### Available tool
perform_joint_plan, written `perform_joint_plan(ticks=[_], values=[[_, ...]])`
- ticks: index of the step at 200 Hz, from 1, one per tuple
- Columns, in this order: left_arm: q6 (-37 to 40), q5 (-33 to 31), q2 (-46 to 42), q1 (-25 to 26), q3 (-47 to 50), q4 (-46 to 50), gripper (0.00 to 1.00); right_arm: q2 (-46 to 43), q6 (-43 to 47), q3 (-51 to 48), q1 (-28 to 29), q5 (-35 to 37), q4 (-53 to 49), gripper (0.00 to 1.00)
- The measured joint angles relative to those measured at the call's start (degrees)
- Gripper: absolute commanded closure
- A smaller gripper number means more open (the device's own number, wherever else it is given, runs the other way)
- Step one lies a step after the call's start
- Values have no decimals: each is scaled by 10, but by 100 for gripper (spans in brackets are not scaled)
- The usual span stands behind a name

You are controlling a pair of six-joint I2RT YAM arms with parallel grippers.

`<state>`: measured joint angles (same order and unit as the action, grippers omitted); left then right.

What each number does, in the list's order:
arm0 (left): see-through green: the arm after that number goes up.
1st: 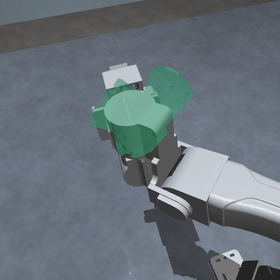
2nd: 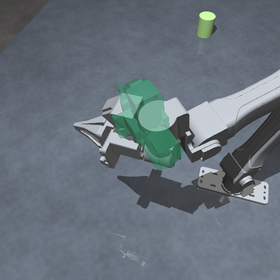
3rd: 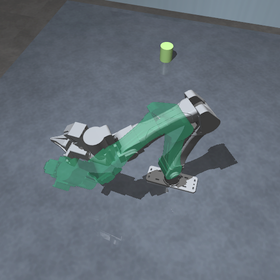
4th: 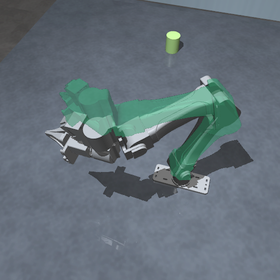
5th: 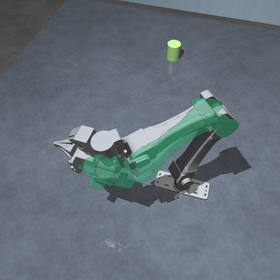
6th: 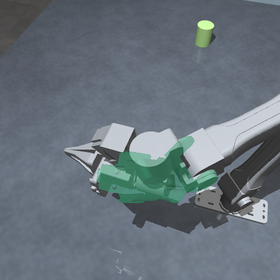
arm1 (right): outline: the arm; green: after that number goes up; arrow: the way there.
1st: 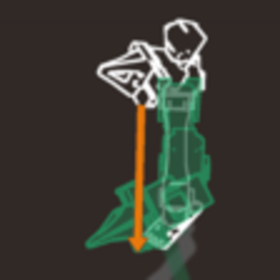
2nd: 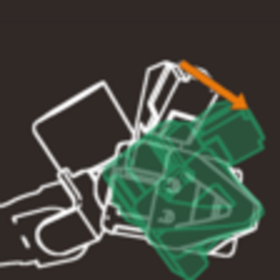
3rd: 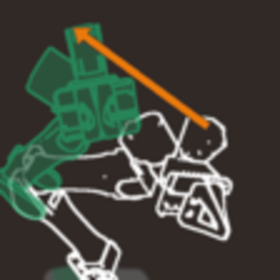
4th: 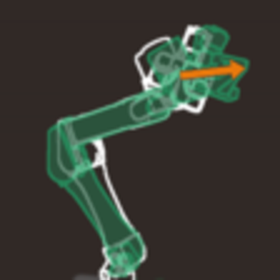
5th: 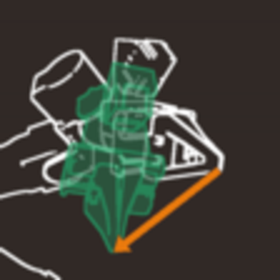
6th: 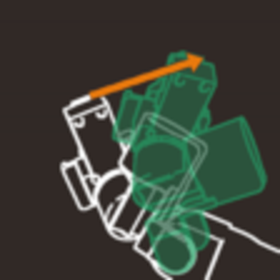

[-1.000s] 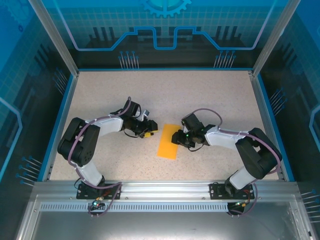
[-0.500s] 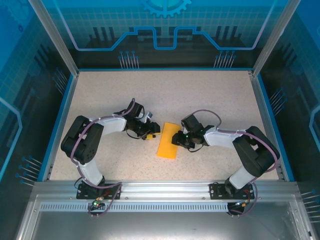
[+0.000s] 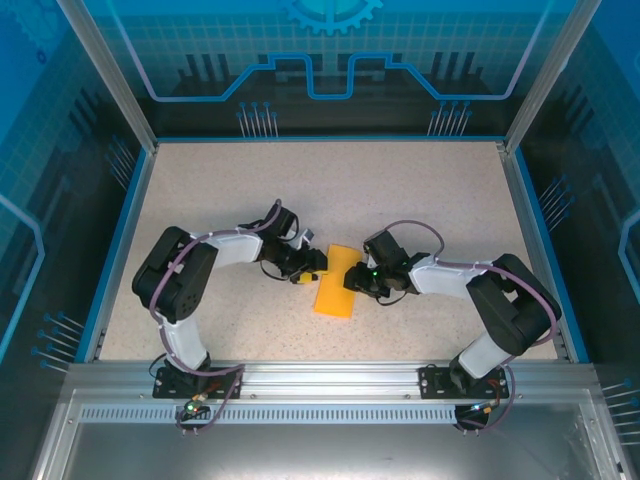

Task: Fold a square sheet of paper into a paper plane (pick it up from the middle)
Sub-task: Fold the triangle a second time at the center of the table.

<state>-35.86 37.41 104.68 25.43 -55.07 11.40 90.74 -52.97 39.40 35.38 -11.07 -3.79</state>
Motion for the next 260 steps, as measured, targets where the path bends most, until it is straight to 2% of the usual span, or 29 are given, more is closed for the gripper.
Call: perform_joint_plan(ticks=[190, 202, 209, 226, 260], values=[[26, 8, 22, 24, -21, 23, 51, -2, -6, -12, -1, 0, 19, 63], [28, 1, 21, 24, -21, 25, 59, -2, -6, -12, -1, -1, 19, 63], [29, -3, 21, 24, -21, 28, 60, -2, -6, -12, -1, -1, 19, 63], [30, -7, 16, 24, -21, 30, 52, -2, -6, -12, -2, -1, 19, 64], [30, -28, 7, 25, -21, 32, 50, -2, -6, -12, -2, 0, 19, 65]])
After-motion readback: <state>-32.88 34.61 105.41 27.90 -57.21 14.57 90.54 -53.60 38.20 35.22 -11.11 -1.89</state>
